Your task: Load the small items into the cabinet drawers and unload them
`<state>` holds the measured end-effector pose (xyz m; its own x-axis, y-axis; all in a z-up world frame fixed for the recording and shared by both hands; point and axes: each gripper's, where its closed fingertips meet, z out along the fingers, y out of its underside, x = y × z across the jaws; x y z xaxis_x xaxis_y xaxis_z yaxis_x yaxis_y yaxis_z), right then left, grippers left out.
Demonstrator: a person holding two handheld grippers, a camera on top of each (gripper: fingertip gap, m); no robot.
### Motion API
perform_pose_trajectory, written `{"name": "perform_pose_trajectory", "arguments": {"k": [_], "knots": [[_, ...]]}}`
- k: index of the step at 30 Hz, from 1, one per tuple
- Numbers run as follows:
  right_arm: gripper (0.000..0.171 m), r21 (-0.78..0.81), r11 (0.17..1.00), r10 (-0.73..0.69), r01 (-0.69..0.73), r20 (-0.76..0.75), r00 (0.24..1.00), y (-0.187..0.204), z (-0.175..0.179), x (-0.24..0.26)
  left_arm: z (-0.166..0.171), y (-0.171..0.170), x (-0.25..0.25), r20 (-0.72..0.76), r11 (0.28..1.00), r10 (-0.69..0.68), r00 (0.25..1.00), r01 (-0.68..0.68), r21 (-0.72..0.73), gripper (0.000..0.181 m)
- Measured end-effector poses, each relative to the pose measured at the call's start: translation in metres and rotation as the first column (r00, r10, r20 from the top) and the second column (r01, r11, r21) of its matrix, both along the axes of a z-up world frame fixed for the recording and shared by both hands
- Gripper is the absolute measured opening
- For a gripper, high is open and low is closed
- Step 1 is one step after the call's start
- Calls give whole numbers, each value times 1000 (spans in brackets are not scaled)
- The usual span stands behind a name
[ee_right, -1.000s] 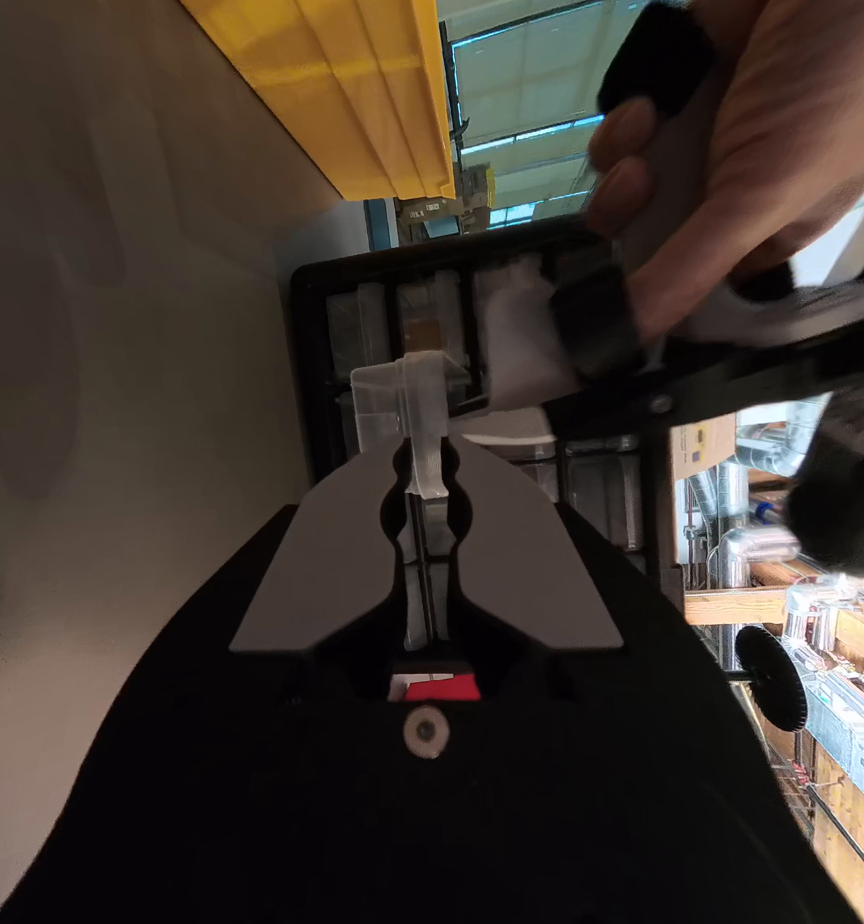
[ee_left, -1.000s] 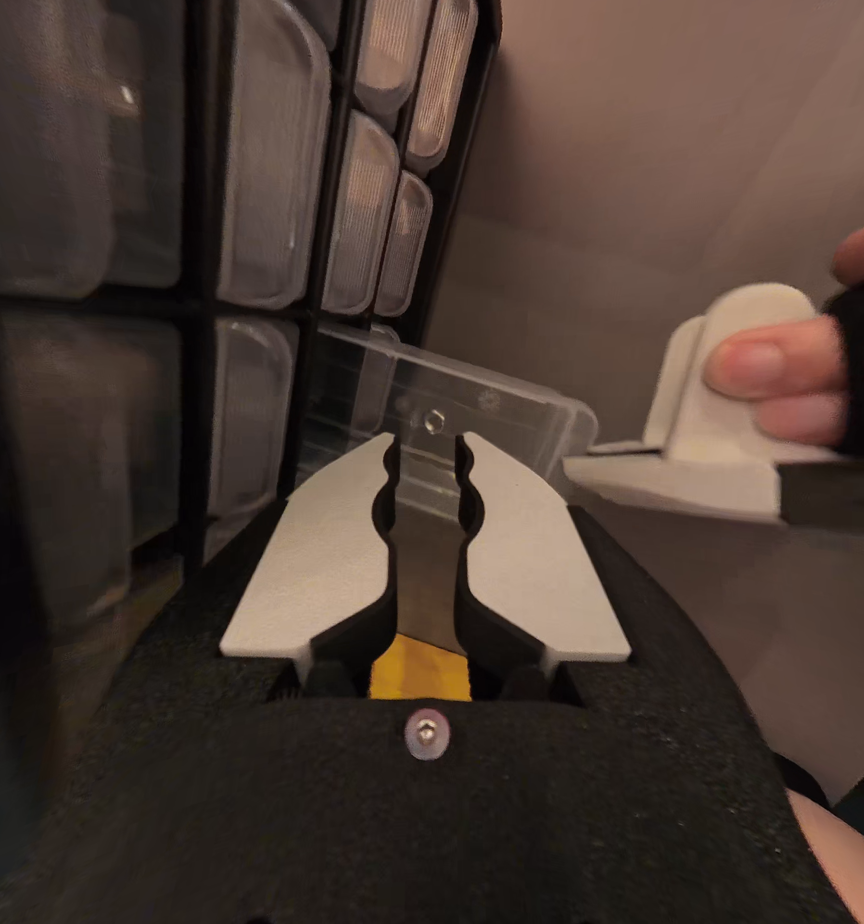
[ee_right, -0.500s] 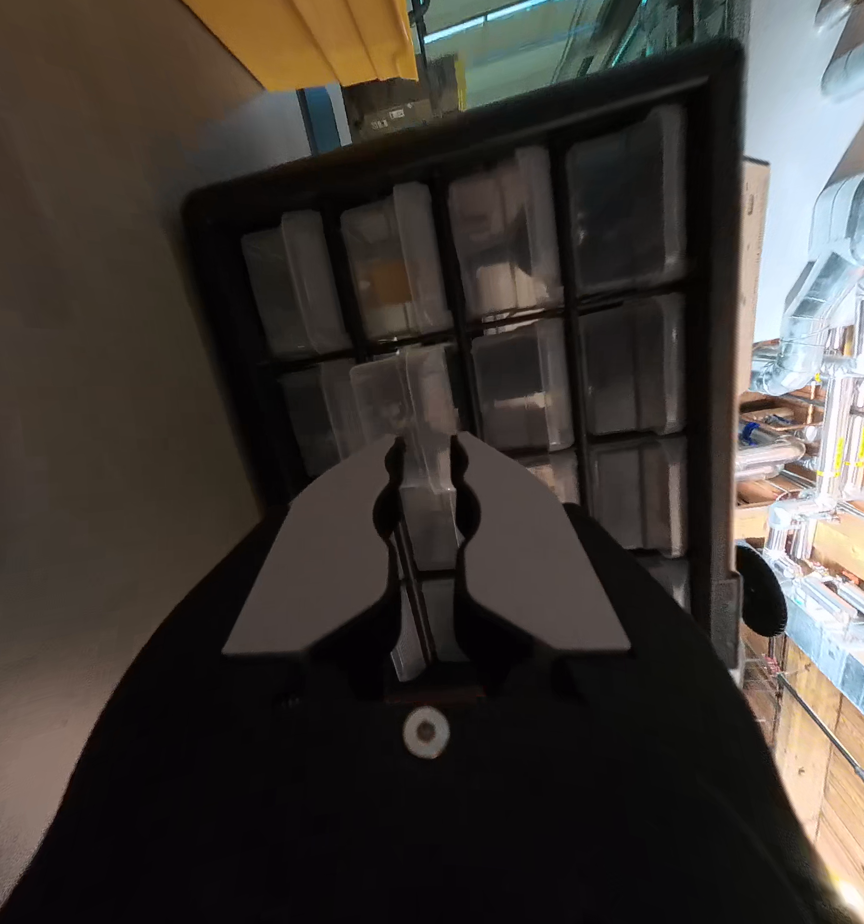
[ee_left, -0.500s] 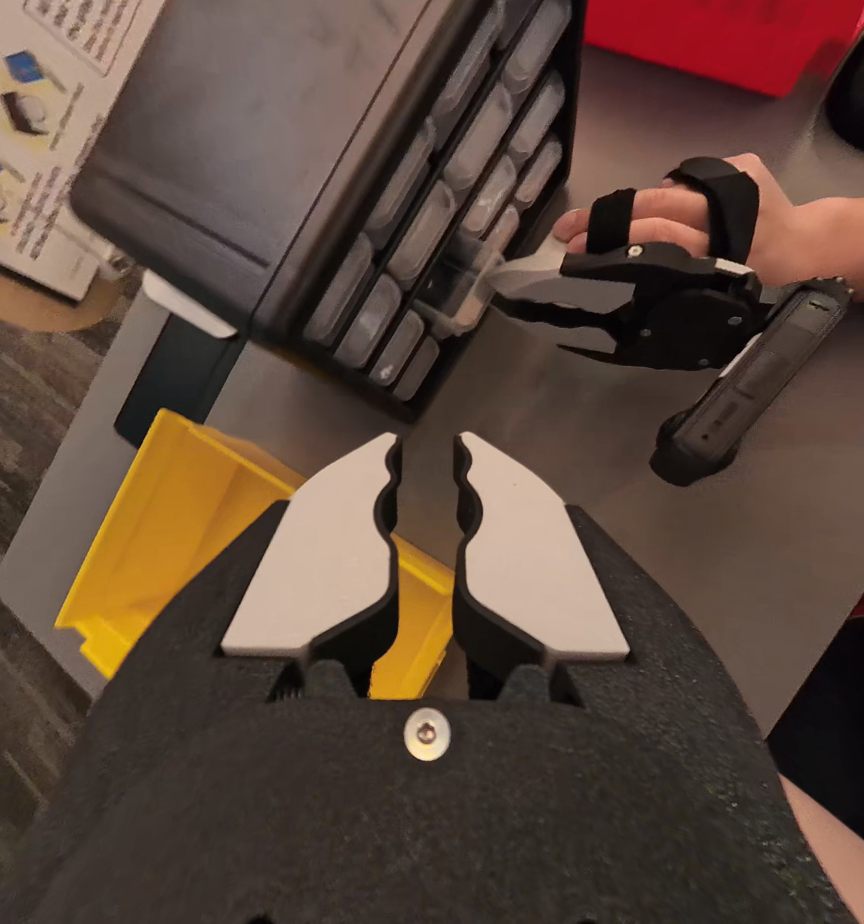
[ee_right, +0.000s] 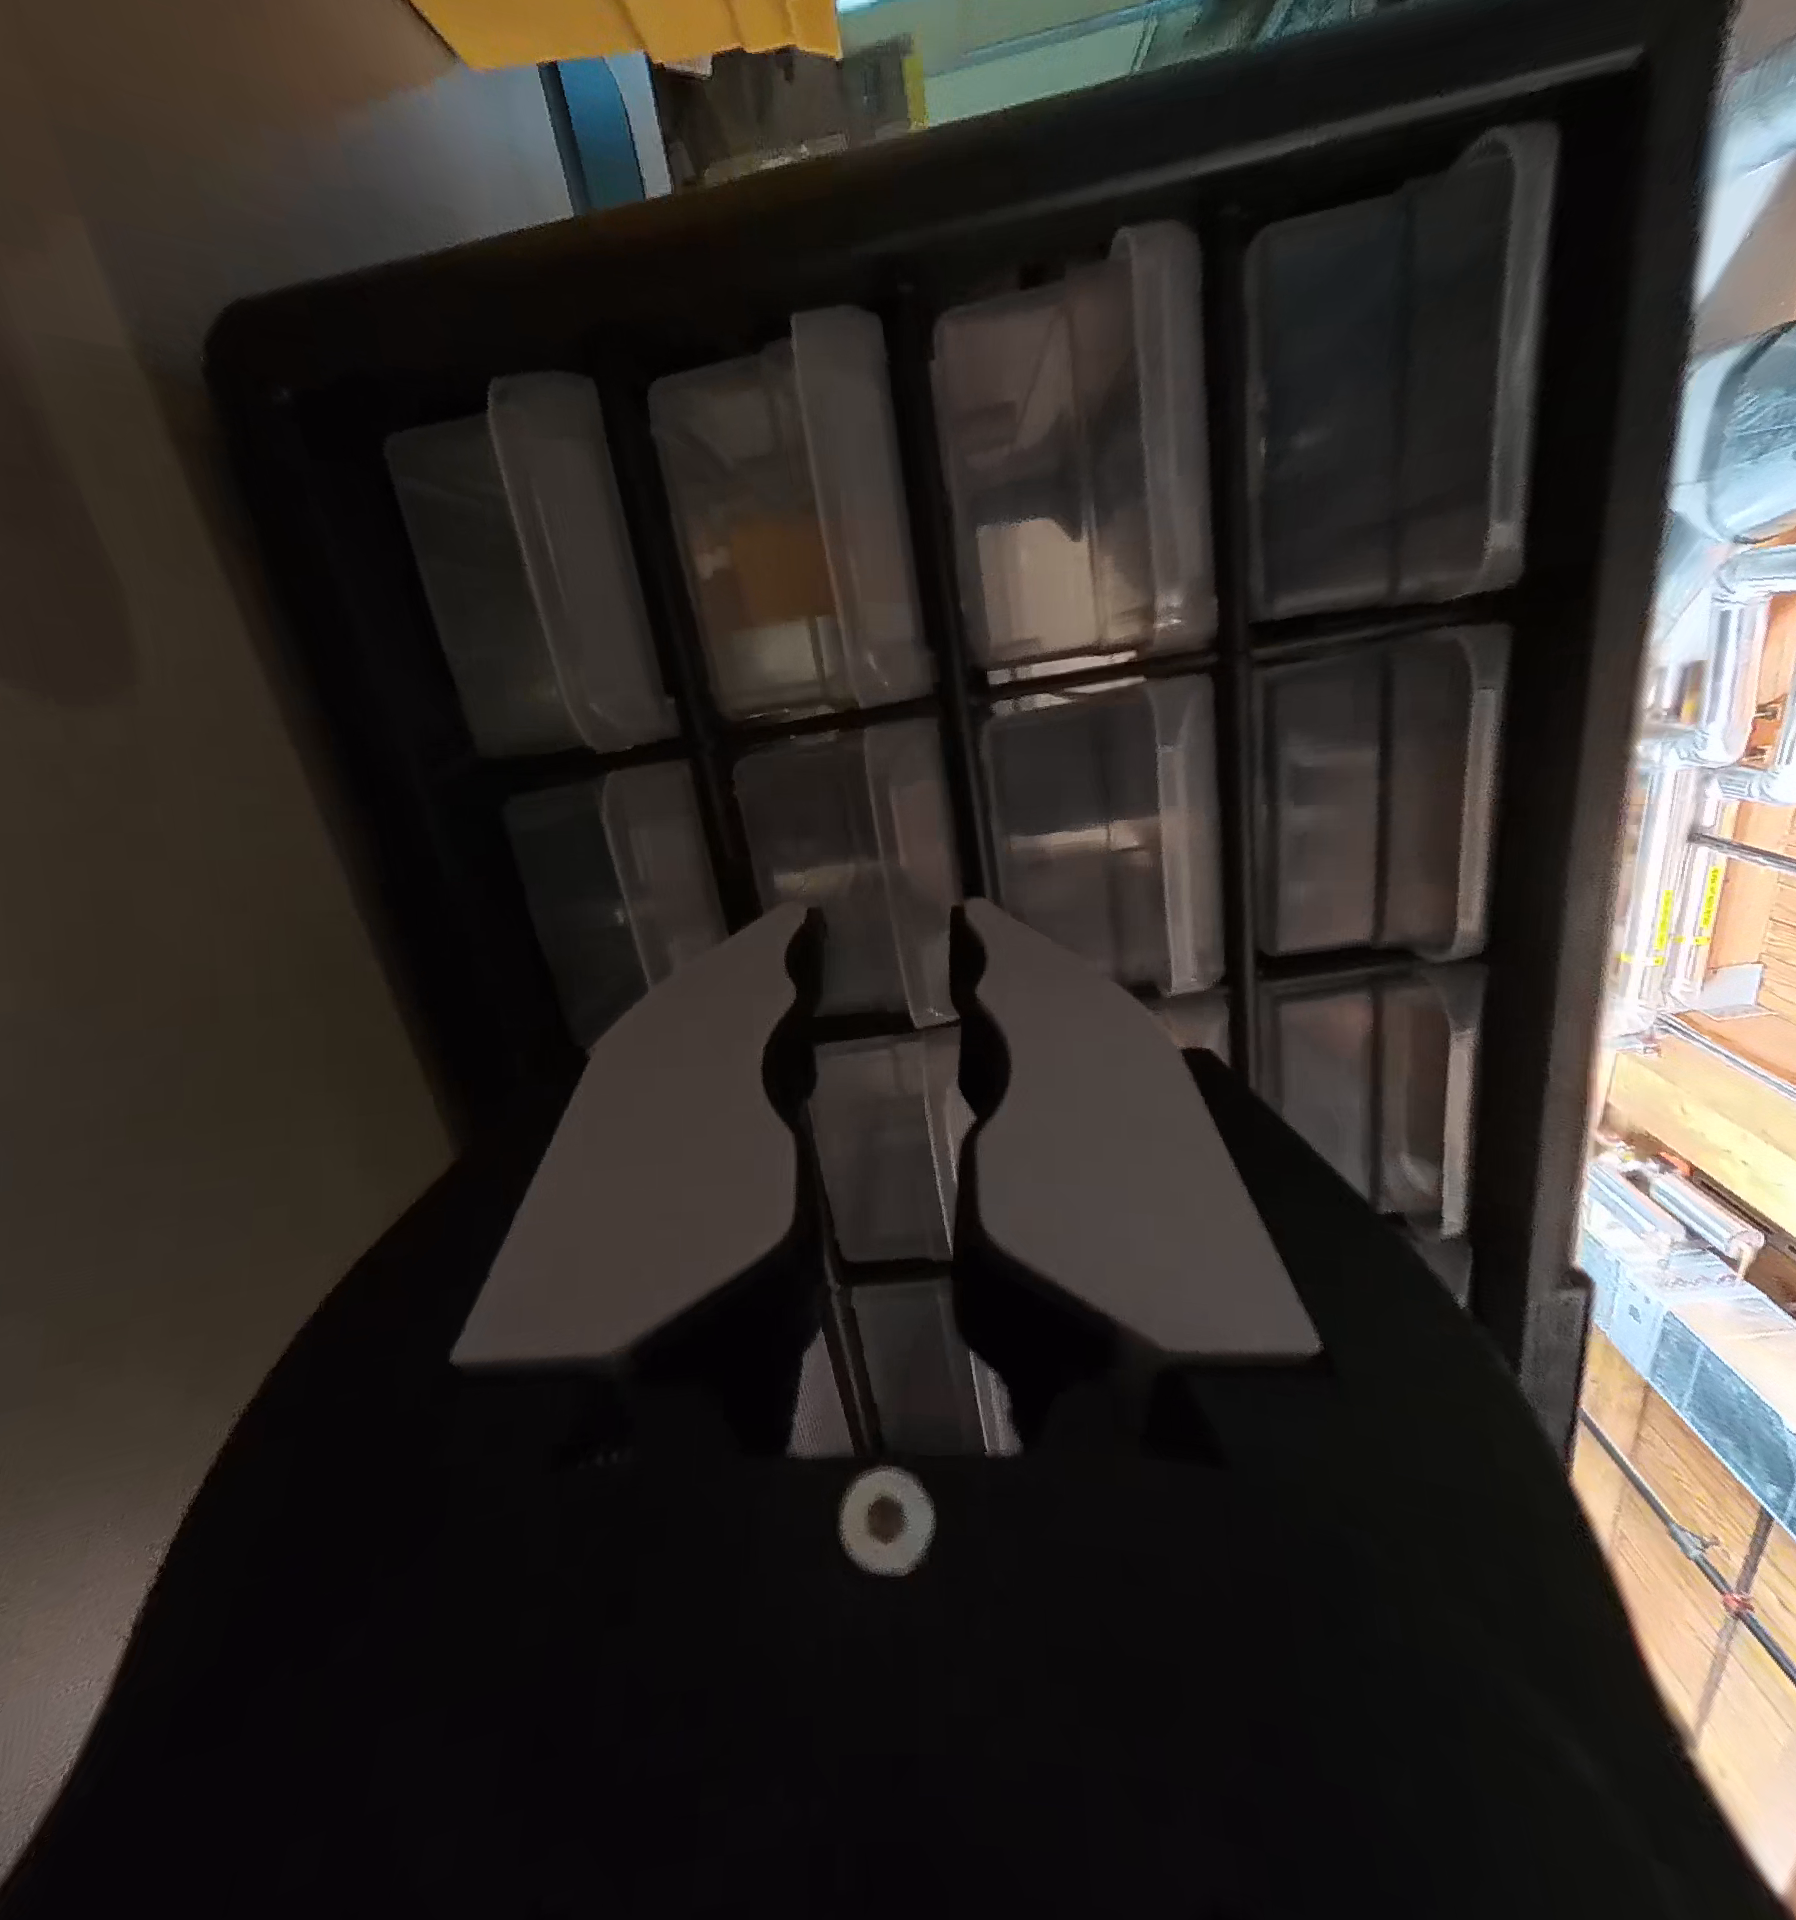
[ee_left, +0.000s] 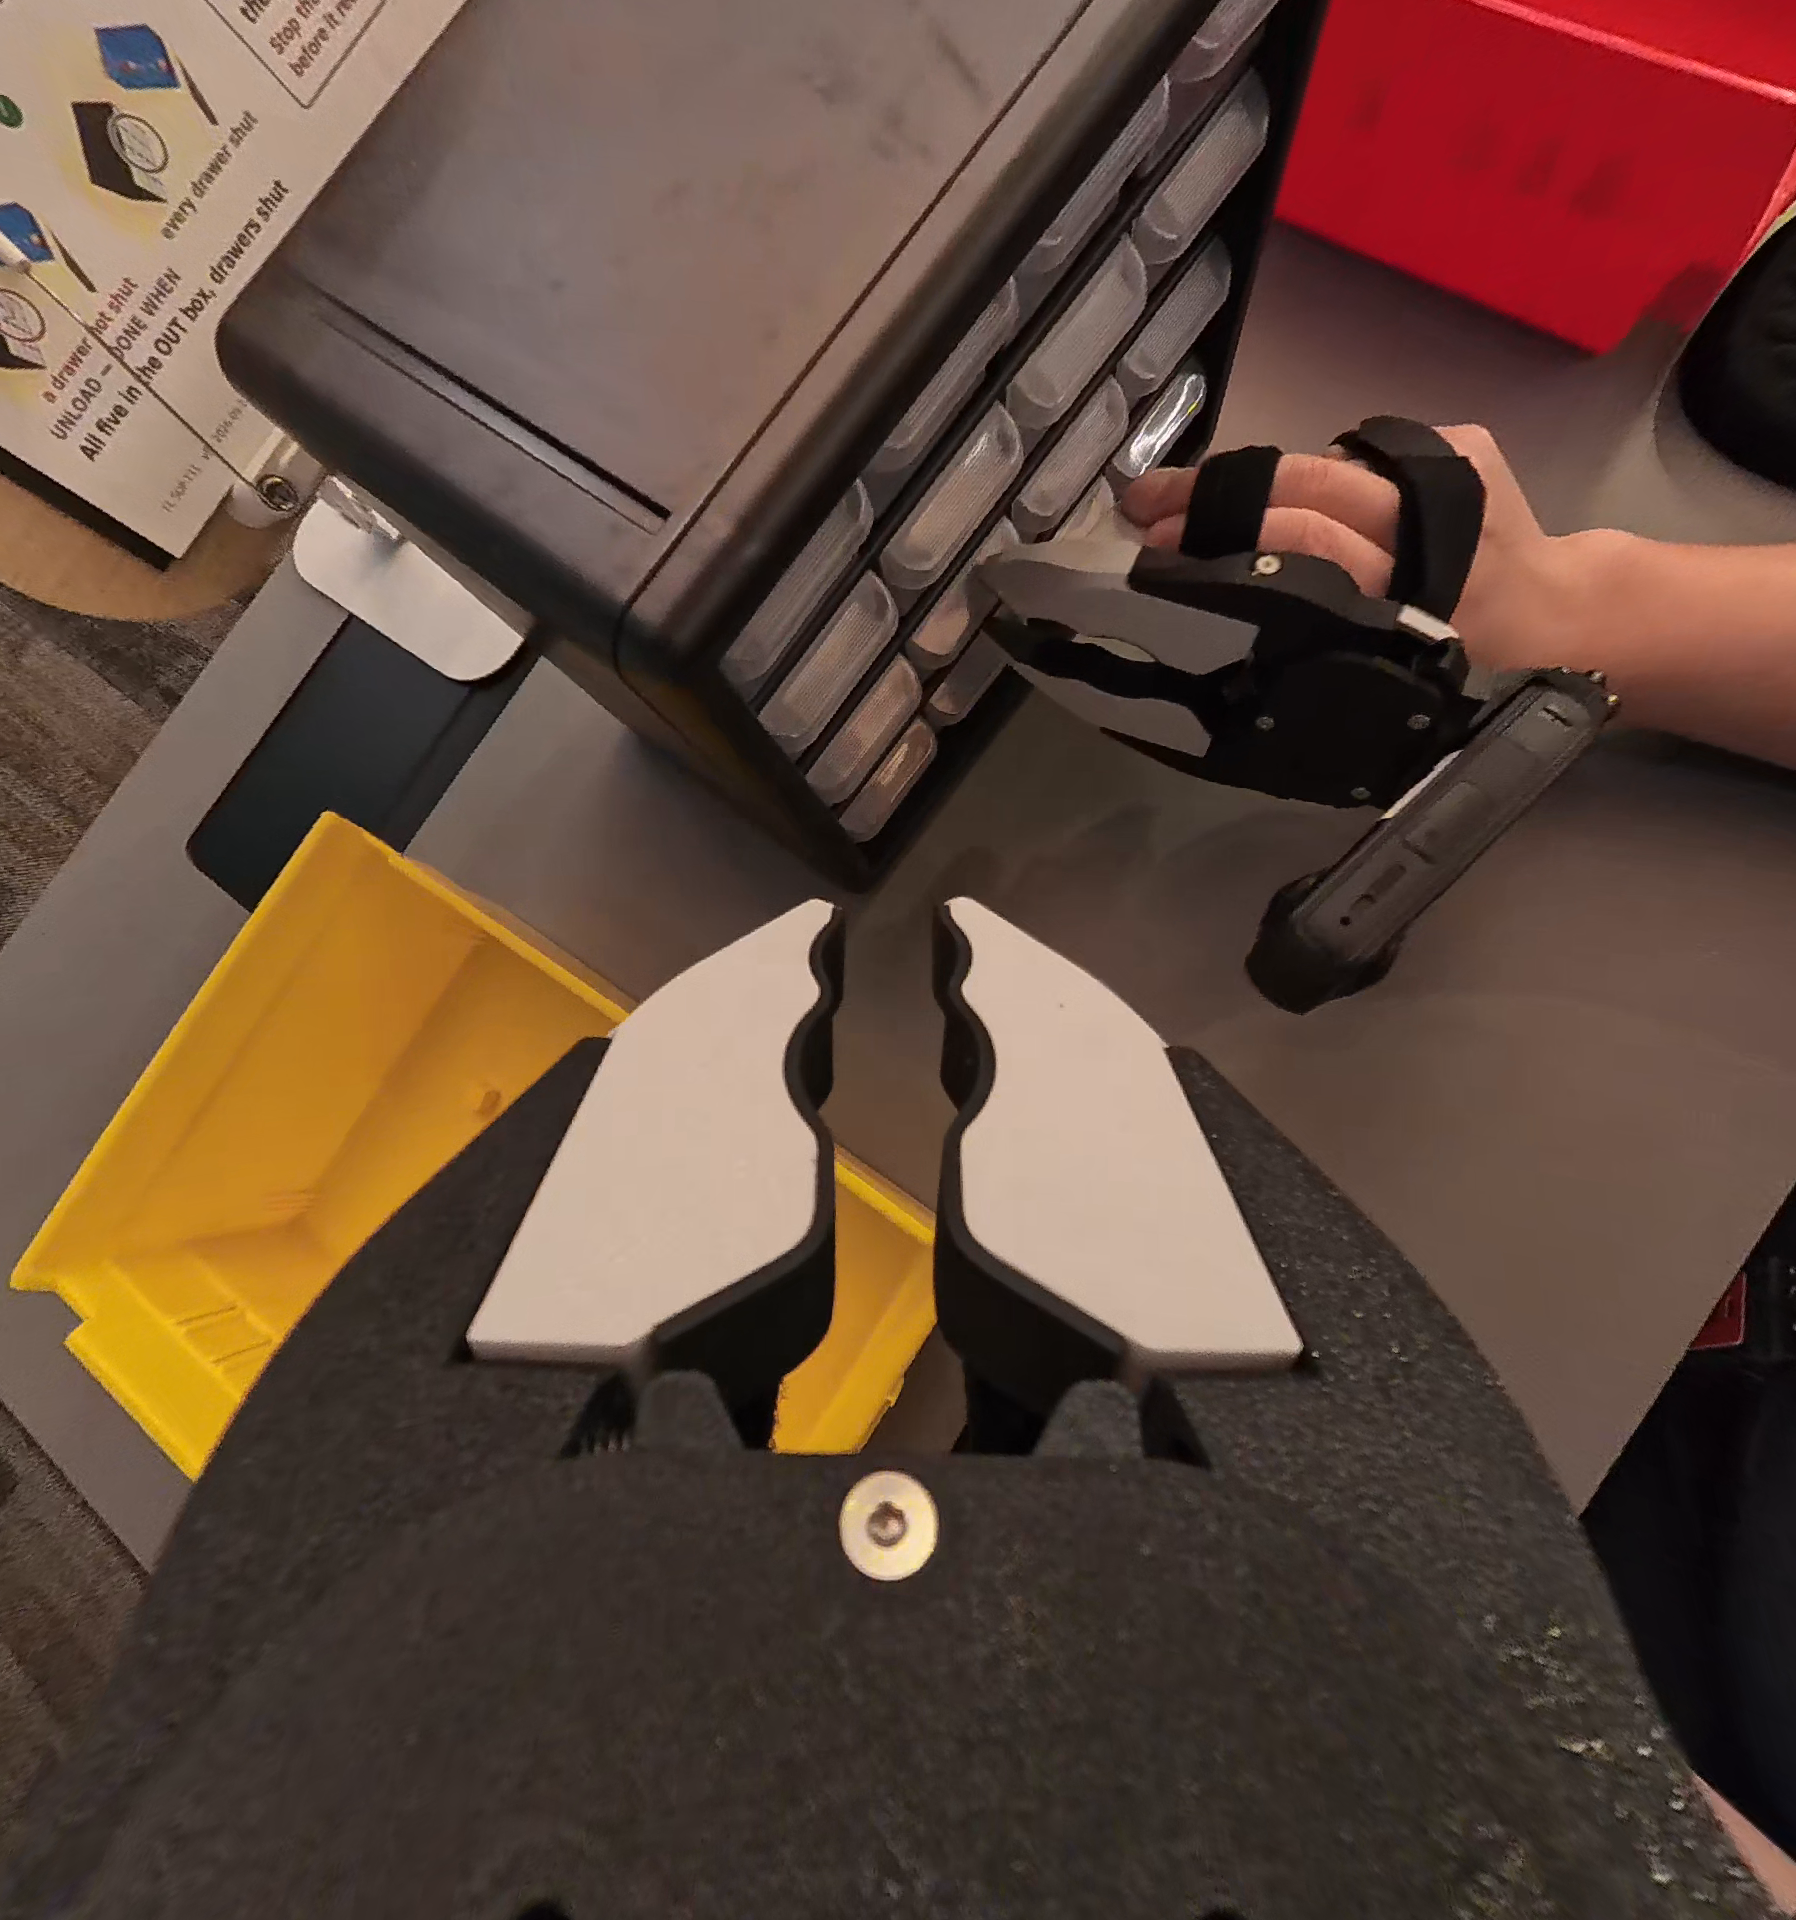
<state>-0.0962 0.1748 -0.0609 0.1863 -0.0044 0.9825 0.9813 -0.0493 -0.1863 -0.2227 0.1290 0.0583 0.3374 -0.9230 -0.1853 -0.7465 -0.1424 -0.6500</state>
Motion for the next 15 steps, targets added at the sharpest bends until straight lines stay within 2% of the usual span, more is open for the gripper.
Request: {"name": "perform_pose_trajectory", "arguments": {"k": [7, 11, 15], "knots": [[18, 75, 997, 23, -23, -9, 1000, -28, 6, 30, -10, 3, -7, -58, 1000, 11, 998, -11, -2, 17], [17, 111, 993, -47, 44, 28, 998, -21, 6, 53, -10, 5, -10, -57, 1000, 23, 998, -24, -8, 17], [16, 127, 991, -59, 51, 57, 997, -12, 5, 58, -15, 4, -10, -82, 1000, 18, 996, -19, -17, 17]]}}
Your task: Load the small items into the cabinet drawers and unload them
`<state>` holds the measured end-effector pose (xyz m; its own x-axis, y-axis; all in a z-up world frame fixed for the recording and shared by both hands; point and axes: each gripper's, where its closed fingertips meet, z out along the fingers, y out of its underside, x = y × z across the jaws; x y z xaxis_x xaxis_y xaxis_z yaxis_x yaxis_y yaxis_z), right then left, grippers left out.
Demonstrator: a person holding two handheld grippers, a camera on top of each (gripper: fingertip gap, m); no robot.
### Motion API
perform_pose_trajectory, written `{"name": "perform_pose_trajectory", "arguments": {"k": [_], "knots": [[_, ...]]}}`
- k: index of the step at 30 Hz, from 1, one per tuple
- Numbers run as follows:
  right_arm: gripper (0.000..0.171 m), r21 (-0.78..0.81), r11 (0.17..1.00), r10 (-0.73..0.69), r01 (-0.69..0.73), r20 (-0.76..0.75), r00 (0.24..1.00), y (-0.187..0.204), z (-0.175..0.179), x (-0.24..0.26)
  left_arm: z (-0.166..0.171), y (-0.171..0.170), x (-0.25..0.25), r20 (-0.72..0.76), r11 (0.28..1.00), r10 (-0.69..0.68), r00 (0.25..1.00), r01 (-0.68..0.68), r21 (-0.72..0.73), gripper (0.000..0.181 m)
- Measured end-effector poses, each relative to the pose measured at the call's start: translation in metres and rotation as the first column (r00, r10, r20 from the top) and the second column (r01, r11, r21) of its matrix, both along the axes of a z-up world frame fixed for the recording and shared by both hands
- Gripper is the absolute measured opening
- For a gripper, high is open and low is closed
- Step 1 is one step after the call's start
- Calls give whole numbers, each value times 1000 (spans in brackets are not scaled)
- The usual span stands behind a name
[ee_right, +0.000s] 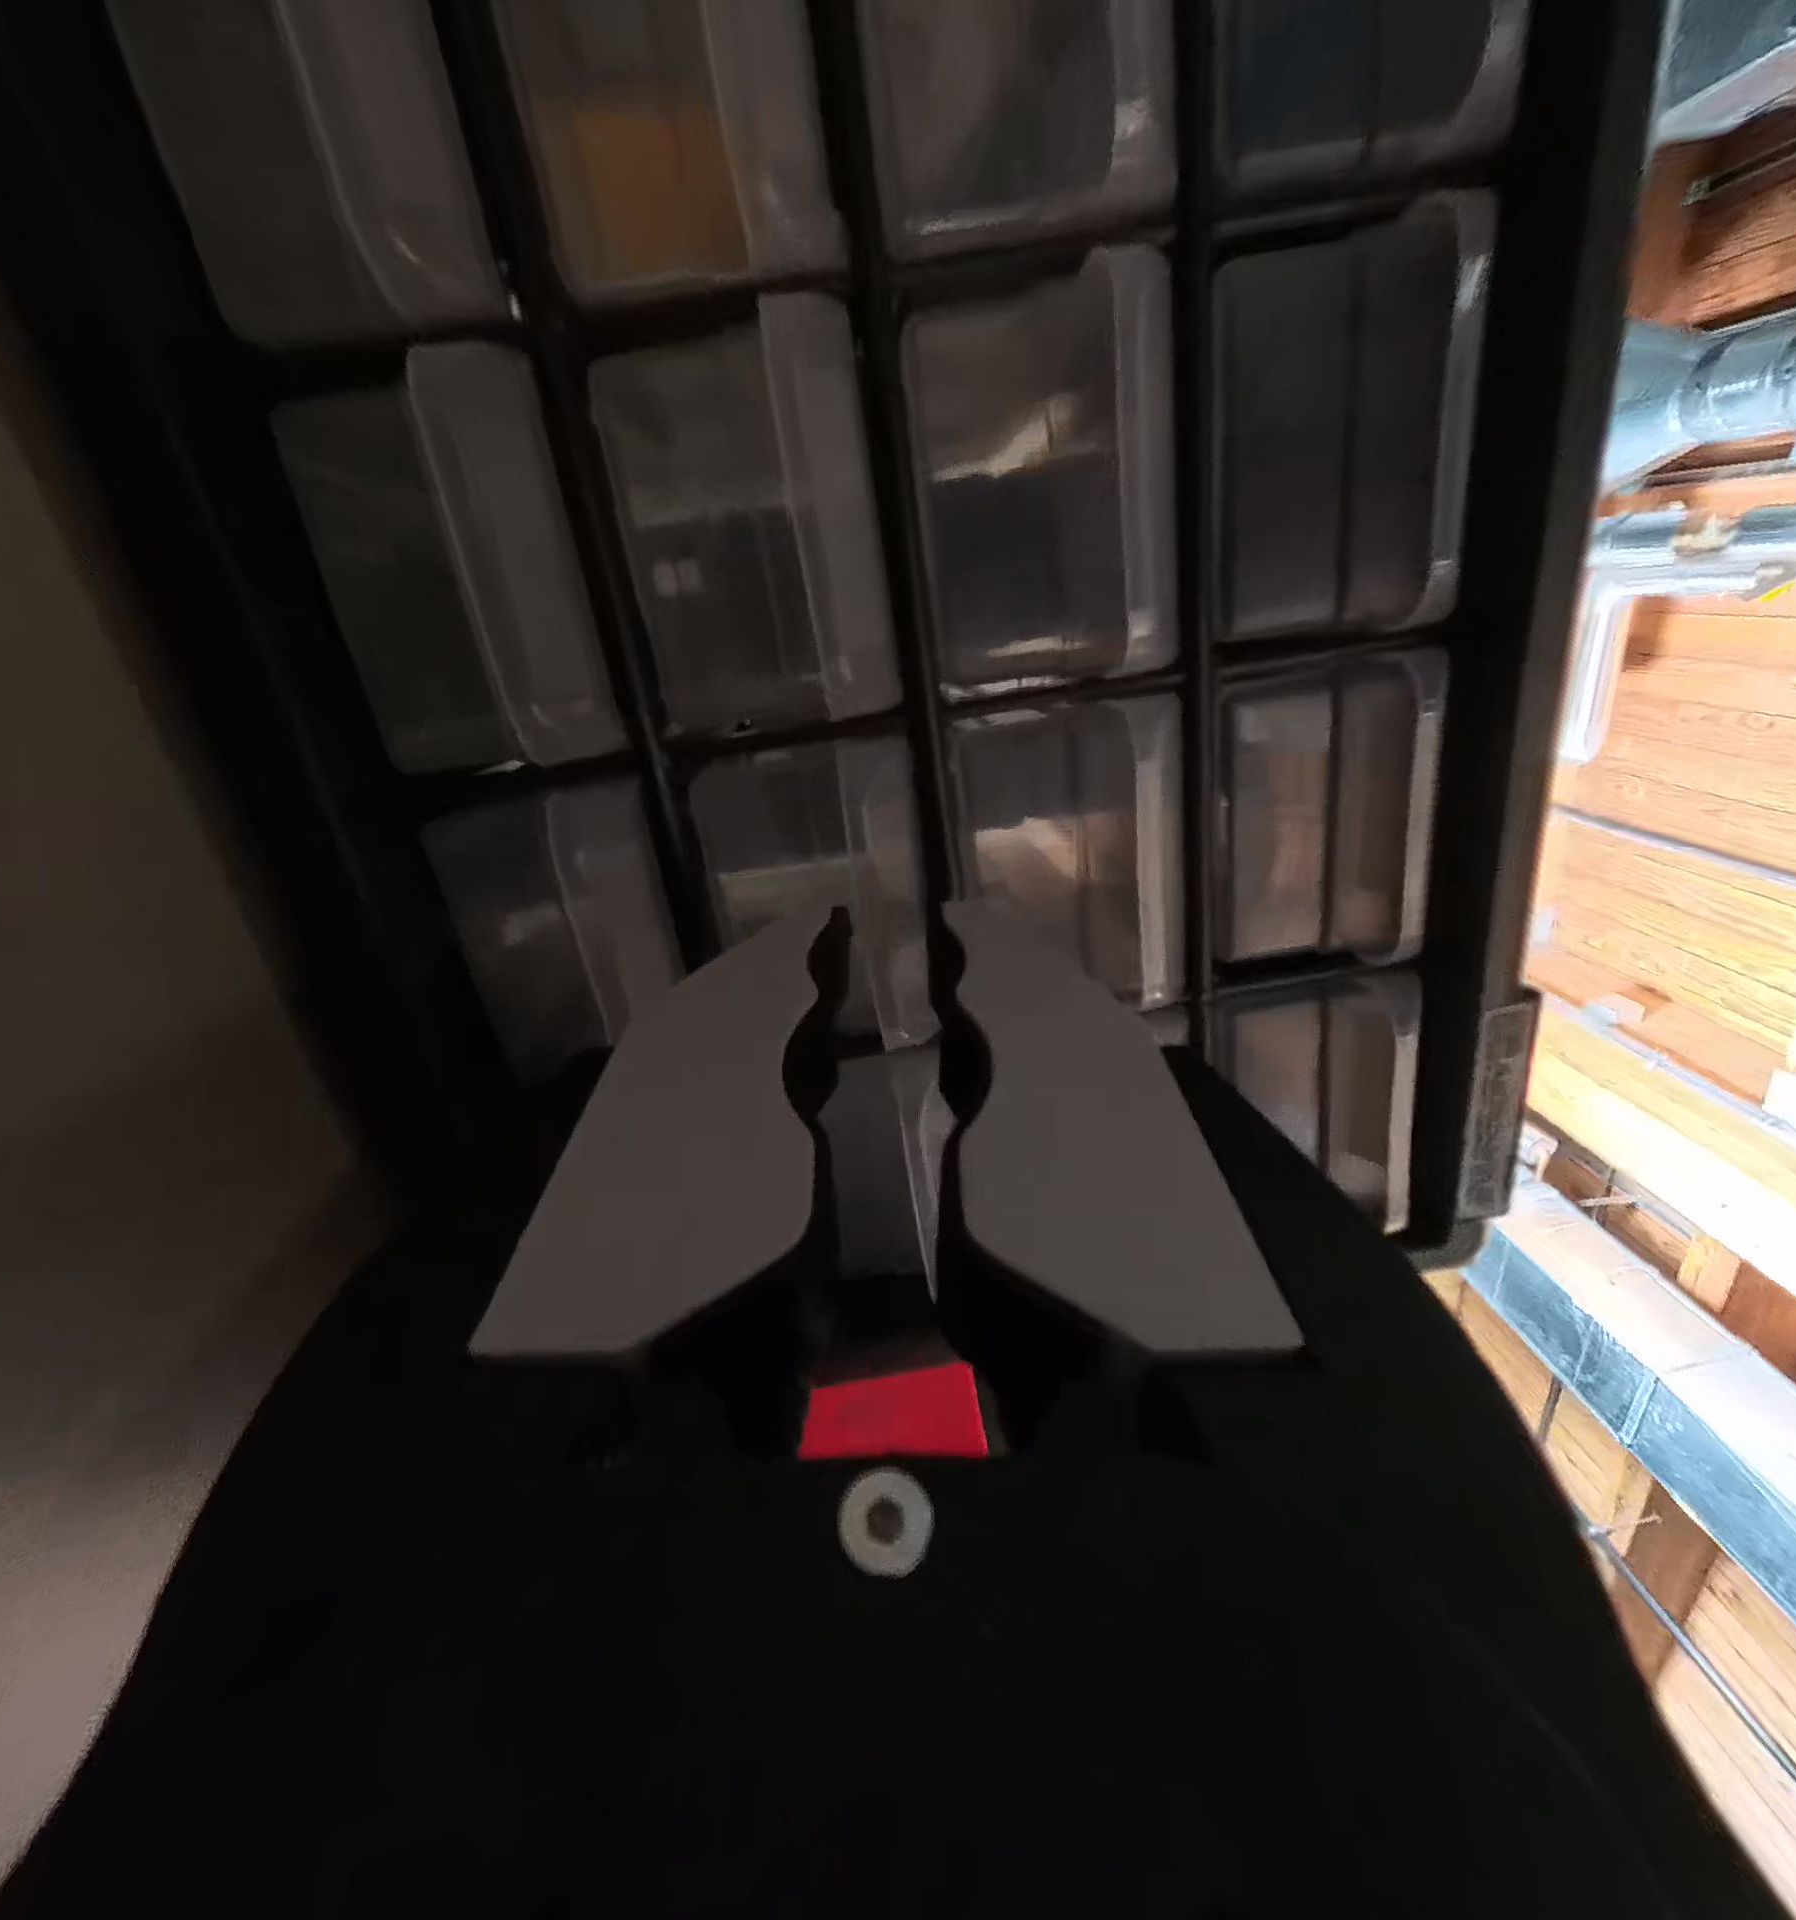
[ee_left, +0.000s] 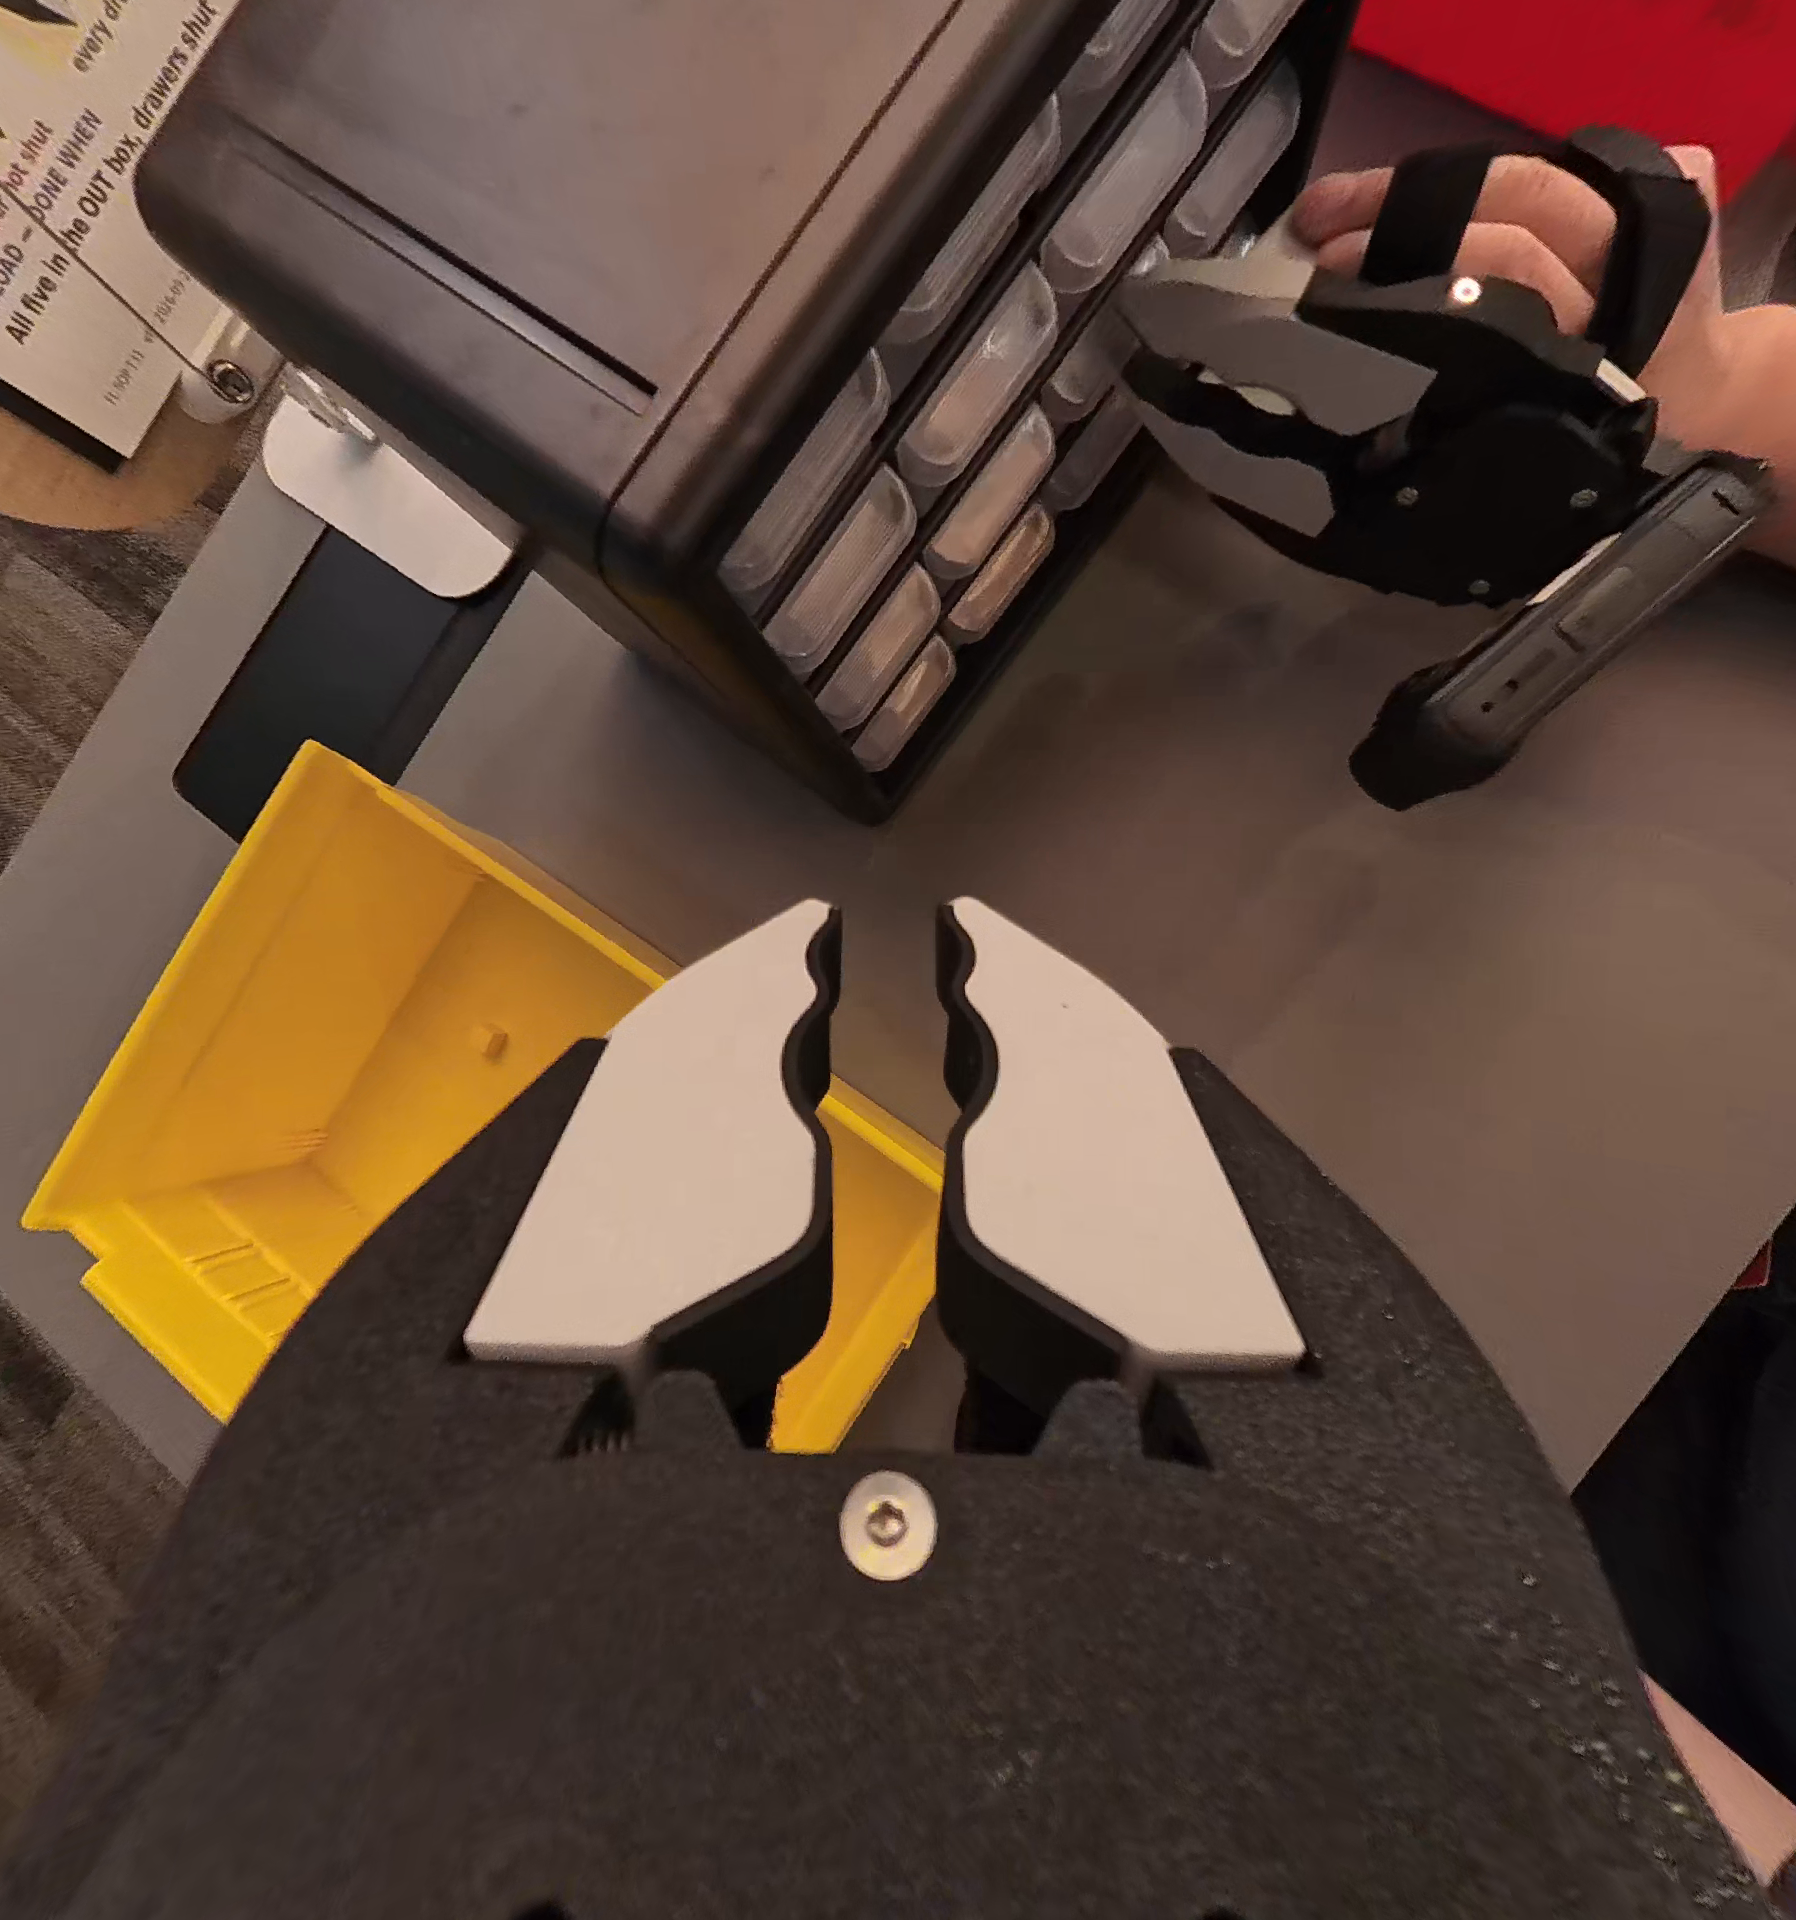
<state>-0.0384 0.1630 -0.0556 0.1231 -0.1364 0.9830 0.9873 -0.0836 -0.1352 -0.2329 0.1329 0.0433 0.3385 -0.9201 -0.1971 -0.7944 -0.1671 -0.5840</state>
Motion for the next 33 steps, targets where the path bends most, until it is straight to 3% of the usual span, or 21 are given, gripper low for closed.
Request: {"name": "perform_pose_trajectory", "arguments": {"k": [9, 15, 21, 26, 29, 33], "knots": [[10, 30, 999, 30, -31, 50, 998, -27, 3, -10, -7, 6, -11, -26, 1000, 22, 999, -22, -22, 17], [10, 45, 998, 52, -54, 54, 997, -57, 3, -17, -24, 46, -53, -51, 976, 203, 978, -207, -70, 15], [10, 44, 996, 80, -83, 48, 996, -72, 4, -29, -94, 109, -106, -240, 858, 430, 871, -476, -192, 34], [11, 36, 996, 79, -80, 26, 997, -74, 5, -29, -137, 154, -104, -187, 735, 558, 808, -586, -342, 35], [11, 34, 996, 79, -80, 30, 996, -74, 5, -30, -141, 183, -105, -117, 713, 637, 762, -640, -285, 35], [11, 14, 997, 76, -76, 18, 997, -77, 2, -28, -152, 199, -118, -148, 676, 694, 705, -708, -202, 29]]}}
